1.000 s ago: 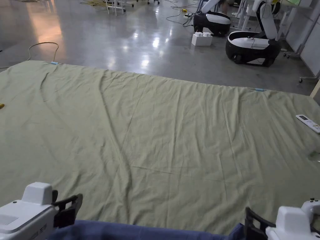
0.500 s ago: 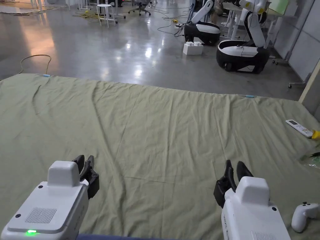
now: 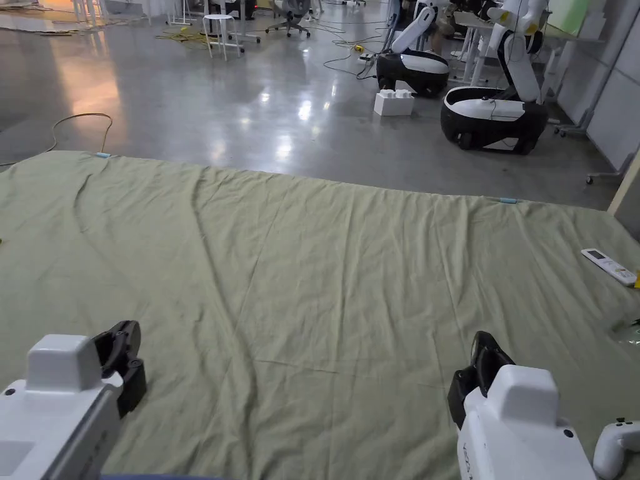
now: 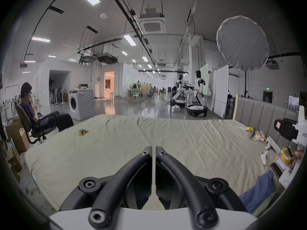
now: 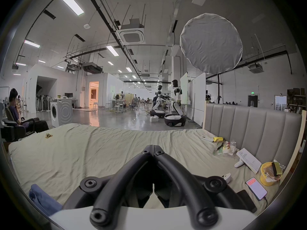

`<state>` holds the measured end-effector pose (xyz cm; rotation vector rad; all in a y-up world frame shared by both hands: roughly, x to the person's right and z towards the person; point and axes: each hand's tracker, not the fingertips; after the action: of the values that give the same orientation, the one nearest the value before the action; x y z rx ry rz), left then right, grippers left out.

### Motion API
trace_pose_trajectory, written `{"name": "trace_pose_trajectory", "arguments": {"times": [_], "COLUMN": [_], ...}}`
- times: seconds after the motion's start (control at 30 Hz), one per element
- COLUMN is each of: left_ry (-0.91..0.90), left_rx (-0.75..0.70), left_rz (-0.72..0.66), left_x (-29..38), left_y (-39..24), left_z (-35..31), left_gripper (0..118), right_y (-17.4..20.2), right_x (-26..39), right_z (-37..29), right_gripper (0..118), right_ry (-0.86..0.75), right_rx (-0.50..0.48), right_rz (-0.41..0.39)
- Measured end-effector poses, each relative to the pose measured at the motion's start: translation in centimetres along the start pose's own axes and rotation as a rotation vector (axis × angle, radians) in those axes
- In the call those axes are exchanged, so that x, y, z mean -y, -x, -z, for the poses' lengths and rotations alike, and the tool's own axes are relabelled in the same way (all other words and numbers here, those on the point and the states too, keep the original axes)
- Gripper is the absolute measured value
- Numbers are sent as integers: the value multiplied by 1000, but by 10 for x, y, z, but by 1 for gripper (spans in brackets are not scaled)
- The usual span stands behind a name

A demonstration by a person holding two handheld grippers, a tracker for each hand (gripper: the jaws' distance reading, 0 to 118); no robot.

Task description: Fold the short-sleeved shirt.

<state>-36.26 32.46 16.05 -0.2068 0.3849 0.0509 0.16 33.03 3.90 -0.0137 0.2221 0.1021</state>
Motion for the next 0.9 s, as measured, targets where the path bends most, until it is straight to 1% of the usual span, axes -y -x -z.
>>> {"name": "trace_pose_trajectory", "arguments": {"times": [0.07,0.1,0.17,0.33,0.43,0.47,0.5,0.53,0.57,0.6,0.63,0.7,0.77,0.83,0.87,0.9], "left_ry": [83,101,226,427,546,593,629,650,679,710,713,768,776,837,852,821], "left_rx": [42,38,103,169,212,246,258,272,288,304,346,418,431,453,480,537], "left_rz": [-21,-36,-70,-159,-229,-273,-319,-356,-395,-436,-485,-600,-654,-704,-728,-757], "left_x": [4,9,17,48,71,80,88,95,104,113,119,141,157,172,179,181], "left_y": [21,33,58,108,131,143,150,155,164,170,172,184,191,193,194,194], "left_z": [-1,-2,1,14,26,35,40,43,49,53,58,69,77,82,84,84], "left_gripper": [3,3,3,3,3,4,12,25,45,74,84,86,86,86,86,86], "right_y": [-1,-1,1,6,10,11,13,15,16,17,18,19,19,18,18,18], "right_x": [2,3,3,10,12,13,14,14,14,16,17,22,24,26,27,28], "right_z": [0,1,1,4,4,4,4,4,4,4,3,4,4,3,3,3], "right_gripper": [1,1,1,1,1,1,1,1,1,1,1,1,1,1,1,1], "right_ry": [5,9,19,56,72,76,82,88,94,99,104,117,125,137,143,148], "right_rx": [-8,-14,-27,-58,-73,-80,-86,-92,-98,-104,-107,-108,-107,-106,-105,-103], "right_rz": [-2,-5,-15,-28,-34,-36,-40,-46,-49,-51,-51,-58,-59,-60,-61,-63]}}
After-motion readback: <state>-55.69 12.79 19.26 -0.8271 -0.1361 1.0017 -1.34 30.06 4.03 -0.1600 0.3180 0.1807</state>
